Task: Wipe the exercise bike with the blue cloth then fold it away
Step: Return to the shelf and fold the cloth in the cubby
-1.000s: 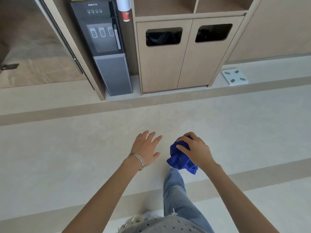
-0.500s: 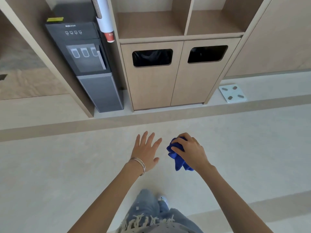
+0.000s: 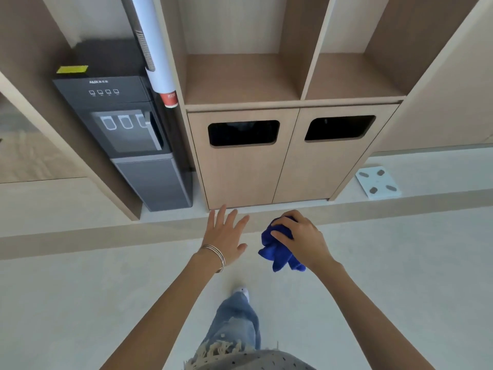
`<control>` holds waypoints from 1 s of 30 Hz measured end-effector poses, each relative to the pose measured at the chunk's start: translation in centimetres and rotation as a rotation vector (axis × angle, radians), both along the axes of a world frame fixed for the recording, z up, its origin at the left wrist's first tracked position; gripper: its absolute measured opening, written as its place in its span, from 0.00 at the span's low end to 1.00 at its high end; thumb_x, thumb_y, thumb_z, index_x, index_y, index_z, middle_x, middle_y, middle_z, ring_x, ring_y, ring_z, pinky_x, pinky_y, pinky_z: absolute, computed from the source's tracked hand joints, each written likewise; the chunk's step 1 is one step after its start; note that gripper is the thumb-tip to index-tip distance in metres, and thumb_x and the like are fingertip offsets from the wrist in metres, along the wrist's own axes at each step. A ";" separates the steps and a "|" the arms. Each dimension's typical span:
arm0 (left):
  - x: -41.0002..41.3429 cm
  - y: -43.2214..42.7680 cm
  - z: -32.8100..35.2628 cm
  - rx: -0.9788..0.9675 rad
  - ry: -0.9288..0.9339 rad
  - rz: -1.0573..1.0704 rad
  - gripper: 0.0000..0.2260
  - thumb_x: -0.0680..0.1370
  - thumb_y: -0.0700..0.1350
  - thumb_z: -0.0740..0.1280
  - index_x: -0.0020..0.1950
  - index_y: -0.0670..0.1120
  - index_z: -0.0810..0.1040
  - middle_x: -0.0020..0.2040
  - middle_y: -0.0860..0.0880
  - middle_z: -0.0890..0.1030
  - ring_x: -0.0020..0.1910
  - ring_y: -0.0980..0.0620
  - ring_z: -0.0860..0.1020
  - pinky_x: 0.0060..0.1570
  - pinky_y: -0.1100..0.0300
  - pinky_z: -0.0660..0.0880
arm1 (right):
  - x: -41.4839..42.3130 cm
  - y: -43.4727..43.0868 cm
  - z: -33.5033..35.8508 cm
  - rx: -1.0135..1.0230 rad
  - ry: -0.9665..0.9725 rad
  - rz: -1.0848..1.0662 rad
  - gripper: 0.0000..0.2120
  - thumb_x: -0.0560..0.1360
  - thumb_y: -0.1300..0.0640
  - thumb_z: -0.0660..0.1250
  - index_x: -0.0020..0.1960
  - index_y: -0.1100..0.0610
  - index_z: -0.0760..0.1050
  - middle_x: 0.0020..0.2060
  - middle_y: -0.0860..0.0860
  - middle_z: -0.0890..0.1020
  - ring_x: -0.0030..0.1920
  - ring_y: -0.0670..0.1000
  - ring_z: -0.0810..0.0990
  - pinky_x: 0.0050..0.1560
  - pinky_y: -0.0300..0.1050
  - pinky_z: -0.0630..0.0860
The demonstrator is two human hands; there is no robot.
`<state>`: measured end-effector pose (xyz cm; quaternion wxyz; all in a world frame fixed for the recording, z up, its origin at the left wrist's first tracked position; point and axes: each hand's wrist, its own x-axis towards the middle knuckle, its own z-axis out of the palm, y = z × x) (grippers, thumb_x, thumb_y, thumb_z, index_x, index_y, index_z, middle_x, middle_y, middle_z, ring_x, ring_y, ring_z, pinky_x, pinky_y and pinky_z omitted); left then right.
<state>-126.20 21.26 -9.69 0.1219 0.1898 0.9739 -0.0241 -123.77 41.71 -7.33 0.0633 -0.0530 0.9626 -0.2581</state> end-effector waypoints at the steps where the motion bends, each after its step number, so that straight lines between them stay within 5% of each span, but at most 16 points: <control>1: -1.9 0.1 0.4 0.003 0.000 -0.009 0.30 0.78 0.58 0.57 0.76 0.53 0.48 0.77 0.46 0.52 0.76 0.40 0.43 0.73 0.41 0.41 | -1.8 -0.1 0.5 -0.007 0.002 -0.008 0.09 0.76 0.48 0.62 0.55 0.46 0.76 0.57 0.44 0.73 0.52 0.50 0.74 0.46 0.44 0.73; 13: -17.8 0.1 2.0 0.039 0.068 -0.024 0.28 0.78 0.58 0.57 0.75 0.54 0.52 0.76 0.47 0.56 0.76 0.41 0.46 0.73 0.42 0.44 | -18.7 -0.3 2.0 -0.146 0.073 -0.048 0.08 0.77 0.48 0.63 0.54 0.47 0.77 0.56 0.44 0.74 0.51 0.50 0.75 0.48 0.45 0.74; 23: -28.5 4.1 1.0 0.077 0.096 0.044 0.29 0.77 0.61 0.57 0.75 0.52 0.54 0.75 0.48 0.60 0.76 0.41 0.49 0.73 0.42 0.46 | -31.4 2.1 1.9 -0.301 0.062 0.086 0.06 0.75 0.52 0.66 0.51 0.48 0.79 0.52 0.42 0.75 0.48 0.42 0.74 0.49 0.34 0.67; 28: -35.0 6.2 2.0 0.141 0.201 0.136 0.23 0.78 0.59 0.58 0.70 0.52 0.66 0.70 0.48 0.69 0.74 0.43 0.56 0.73 0.44 0.48 | -38.8 3.7 3.5 -0.344 0.066 0.184 0.07 0.75 0.53 0.67 0.52 0.50 0.80 0.50 0.42 0.74 0.50 0.42 0.73 0.53 0.35 0.70; 30: -36.8 7.2 2.9 0.198 0.267 0.151 0.15 0.76 0.53 0.63 0.59 0.48 0.78 0.63 0.47 0.77 0.70 0.43 0.65 0.72 0.45 0.56 | -41.2 4.3 4.0 -0.350 0.054 0.214 0.07 0.75 0.55 0.67 0.52 0.51 0.80 0.50 0.44 0.75 0.50 0.43 0.74 0.54 0.37 0.71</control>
